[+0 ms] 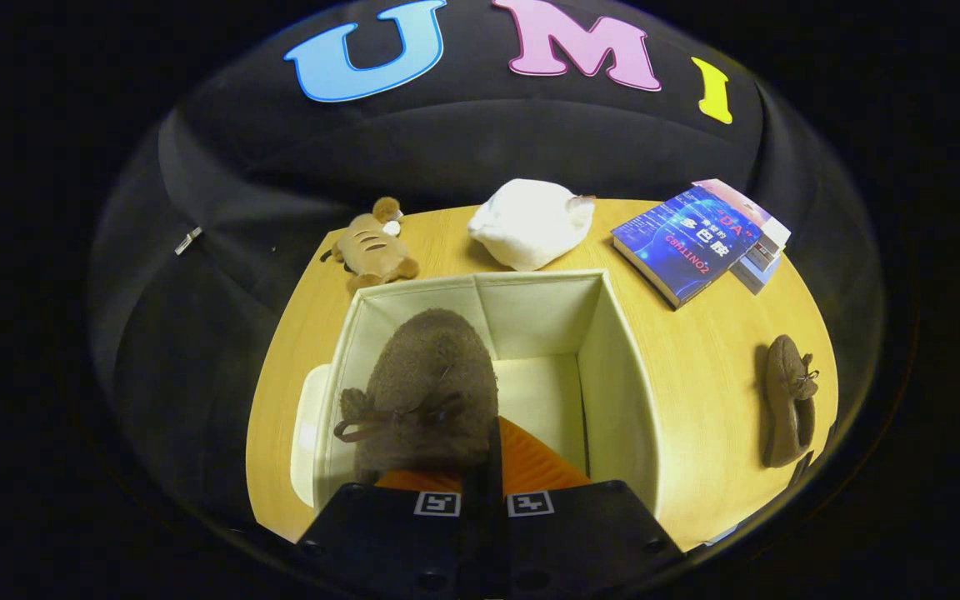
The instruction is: Open the storage box then place both shoes into the box .Put the left shoe in first, then the right shoe, with the right side of both shoes facing outward in a uniform manner.
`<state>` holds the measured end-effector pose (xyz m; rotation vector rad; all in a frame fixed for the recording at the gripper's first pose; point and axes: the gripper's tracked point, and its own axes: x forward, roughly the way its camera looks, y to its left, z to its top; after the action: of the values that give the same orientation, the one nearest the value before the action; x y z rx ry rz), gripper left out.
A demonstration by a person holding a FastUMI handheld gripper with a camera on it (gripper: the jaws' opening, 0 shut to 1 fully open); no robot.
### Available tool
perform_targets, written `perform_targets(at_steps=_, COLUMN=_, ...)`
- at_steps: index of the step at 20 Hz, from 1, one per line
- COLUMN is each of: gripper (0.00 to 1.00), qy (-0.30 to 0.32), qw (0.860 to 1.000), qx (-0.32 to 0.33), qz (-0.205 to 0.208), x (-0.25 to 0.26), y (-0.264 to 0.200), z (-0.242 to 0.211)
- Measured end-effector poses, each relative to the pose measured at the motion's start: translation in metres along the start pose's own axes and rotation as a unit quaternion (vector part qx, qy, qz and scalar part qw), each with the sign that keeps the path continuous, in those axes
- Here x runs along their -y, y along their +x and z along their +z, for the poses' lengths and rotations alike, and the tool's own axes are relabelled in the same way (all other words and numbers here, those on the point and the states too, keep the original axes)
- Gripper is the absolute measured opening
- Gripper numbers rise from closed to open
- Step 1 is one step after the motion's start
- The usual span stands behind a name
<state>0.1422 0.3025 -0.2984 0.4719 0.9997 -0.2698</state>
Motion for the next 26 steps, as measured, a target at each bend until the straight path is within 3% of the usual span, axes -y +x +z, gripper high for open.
perform_targets(at_steps=3, gripper=0.08, qy=0.003, qw=1.0, qx=-0.001, qz=-0.011, x=-0.001, y=0.006, z=-0.002)
perform_targets(at_steps=8, gripper=0.12, qy=0.015, qw=1.0, qx=-0.015, qz=0.013, x=-0.016, y=0.012, z=-0.01)
perform_targets(at_steps=12, gripper=0.37, qy=0.004, qw=0.999, qx=-0.044, qz=0.029, x=-0.022, y=0.013, z=-0.029)
perform_targets(at_steps=13, gripper=0.56, qy=-0.001, qw=0.998, qx=-0.056, qz=0.033, x=-0.022, y=0.013, z=-0.036)
perform_targets(at_steps=14, gripper=0.65, qy=0.0, qw=0.997, qx=-0.057, qz=0.046, x=-0.027, y=0.014, z=-0.038)
perform_targets(at_steps=16, gripper=0.94, qy=0.005, qw=0.997, qx=-0.053, qz=0.059, x=-0.032, y=0.009, z=-0.035)
perform_targets(at_steps=17, gripper=1.0, qy=0.002, qw=0.997, qx=-0.05, qz=0.061, x=-0.033, y=0.008, z=-0.033)
perform_targets(at_steps=26, gripper=0.97, qy=-0.04, qw=0.993, qx=0.035, qz=0.102, x=-0.022, y=-0.037, z=0.01)
